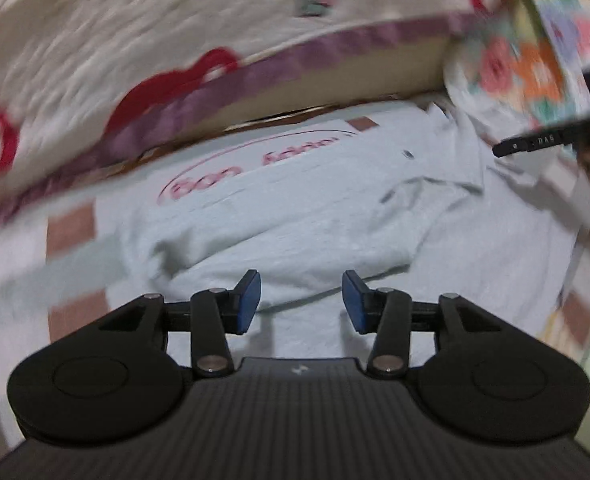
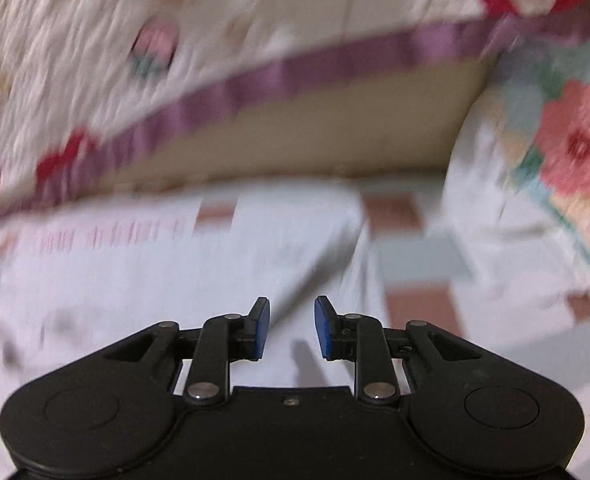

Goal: Fold clothes

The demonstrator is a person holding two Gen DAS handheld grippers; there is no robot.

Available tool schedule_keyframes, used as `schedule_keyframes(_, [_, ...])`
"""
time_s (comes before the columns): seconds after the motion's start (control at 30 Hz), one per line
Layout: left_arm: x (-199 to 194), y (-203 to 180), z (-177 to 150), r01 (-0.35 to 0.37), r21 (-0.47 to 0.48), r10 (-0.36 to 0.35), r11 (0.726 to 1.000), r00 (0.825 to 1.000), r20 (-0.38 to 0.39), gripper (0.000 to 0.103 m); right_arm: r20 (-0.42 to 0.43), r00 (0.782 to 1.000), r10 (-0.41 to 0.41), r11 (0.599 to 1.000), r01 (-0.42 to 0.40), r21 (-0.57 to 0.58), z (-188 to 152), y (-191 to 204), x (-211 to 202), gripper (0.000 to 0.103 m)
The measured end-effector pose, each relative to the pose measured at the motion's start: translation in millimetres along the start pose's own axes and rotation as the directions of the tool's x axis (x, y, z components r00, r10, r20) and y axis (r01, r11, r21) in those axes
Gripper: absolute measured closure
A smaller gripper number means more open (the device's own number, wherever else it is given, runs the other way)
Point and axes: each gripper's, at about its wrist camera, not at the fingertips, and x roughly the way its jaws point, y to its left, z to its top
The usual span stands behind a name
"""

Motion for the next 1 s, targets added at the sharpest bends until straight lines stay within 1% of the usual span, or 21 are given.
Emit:
schedule_keyframes(0.03, [5, -11, 0, -0.009, 0.041, 0.009, 0.999, 1.0, 0.002, 0.057, -0.016, 1.0, 0.004, 1.0, -0.004, -0.026, -7, 6, 1, 0.074])
schedule_keyframes(0.1, [17, -20, 1, 0.015, 0.043, -0.015, 0.999, 1.0, -0.002, 0.056, -0.041, 0.999, 0.019, 0.998, -0.022, -0.064, -17, 17, 4, 0.067])
schedule_keyframes(0.13, [22, -26, 0, 0.005, 0.076, -0.005, 0.997, 1.0, 0.005, 0.056, -0.053, 0.998, 0.039, 0.996, -0.043, -0.077, -21, 22, 6, 0.065])
schedule_keyframes(0.17, [25, -34, -3, -0.027, 0.134, 0.025, 0.991, 1.0, 0.013, 0.054, -0.062, 0.996, 0.061, 0.993, -0.067, -0.095, -24, 28, 7, 0.062])
schedule_keyframes(0.2, [29, -42, -7, -0.07, 0.206, 0.068, 0.976, 0.998, 0.019, 0.053, -0.067, 0.995, 0.079, 0.99, -0.086, -0.114, -26, 33, 8, 0.061])
schedule_keyframes(0.23, [33, -50, -11, -0.113, 0.278, 0.11, 0.954, 0.994, 0.028, 0.053, -0.071, 0.993, 0.091, 0.986, -0.1, -0.133, -27, 38, 10, 0.06])
schedule_keyframes(0.3, [37, -57, -13, -0.177, 0.339, 0.175, 0.924, 0.984, 0.039, 0.052, -0.078, 0.991, 0.109, 0.98, -0.12, -0.157, -32, 43, 13, 0.055])
schedule_keyframes(0.37, [37, -65, -15, -0.265, 0.405, 0.247, 0.875, 0.964, 0.096, 0.052, -0.081, 0.991, 0.109, 0.977, -0.122, -0.176, -35, 47, 16, 0.053])
schedule_keyframes(0.43, [44, -67, -13, -0.251, 0.425, 0.236, 0.87, 0.968, 0.087, 0.049, -0.081, 0.992, 0.095, 0.972, -0.11, -0.209, -36, 52, 19, 0.05])
schedule_keyframes(0.5, [50, -69, -11, -0.235, 0.443, 0.224, 0.865, 0.971, 0.077, 0.043, -0.078, 0.992, 0.095, 0.969, -0.11, -0.219, -34, 53, 22, 0.047])
schedule_keyframes(0.57, [57, -71, -9, -0.219, 0.461, 0.212, 0.86, 0.975, 0.067, 0.043, -0.069, 0.993, 0.1, 0.967, -0.113, -0.229, -31, 54, 26, 0.045])
schedule_keyframes(0.6, [60, -72, -8, -0.21, 0.47, 0.206, 0.857, 0.977, 0.062, 0.05, -0.061, 0.993, 0.103, 0.963, -0.114, -0.245, -30, 56, 29, 0.044])
schedule_keyframes(0.63, [63, -73, -6, -0.202, 0.479, 0.2, 0.854, 0.978, 0.056, 0.072, -0.051, 0.993, 0.105, 0.958, -0.114, -0.263, -29, 57, 31, 0.044])
schedule_keyframes(0.67, [66, -71, 3, -0.2, 0.474, 0.205, 0.858, 0.978, 0.041, 0.097, -0.041, 0.993, 0.109, 0.954, -0.116, -0.275, -26, 58, 33, 0.045])
schedule_keyframes(0.7, [68, -69, 12, -0.197, 0.468, 0.21, 0.861, 0.977, 0.025, 0.099, -0.036, 0.992, 0.123, 0.953, -0.128, -0.275, -22, 58, 37, 0.045])
schedule_keyframes(0.73, [68, -68, 22, -0.244, 0.46, 0.246, 0.854, 0.968, 0.056, 0.099, -0.035, 0.989, 0.143, 0.952, -0.147, -0.268, -16, 57, 41, 0.045])
schedule_keyframes(0.77, [69, -64, 32, -0.257, 0.439, 0.257, 0.861, 0.965, 0.062, 0.099, -0.033, 0.986, 0.164, 0.951, -0.166, -0.261, -10, 56, 46, 0.045])
schedule_keyframes(0.8, [72, -57, 45, -0.251, 0.402, 0.252, 0.88, 0.966, 0.051, 0.099, -0.03, 0.984, 0.177, 0.952, -0.179, -0.247, -3, 55, 51, 0.045])
schedule_keyframes(0.9, [88, -40, 68, -0.274, 0.374, 0.275, 0.886, 0.96, 0.05, 0.099, -0.014, 0.981, 0.194, 0.963, -0.193, -0.188, 21, 52, 67, 0.046])
schedule_keyframes(1.0, [110, -18, 83, -0.297, 0.327, 0.308, 0.897, 0.951, 0.018, 0.097, 0.023, 0.98, 0.198, 0.973, -0.194, -0.122, 45, 45, 81, 0.046])
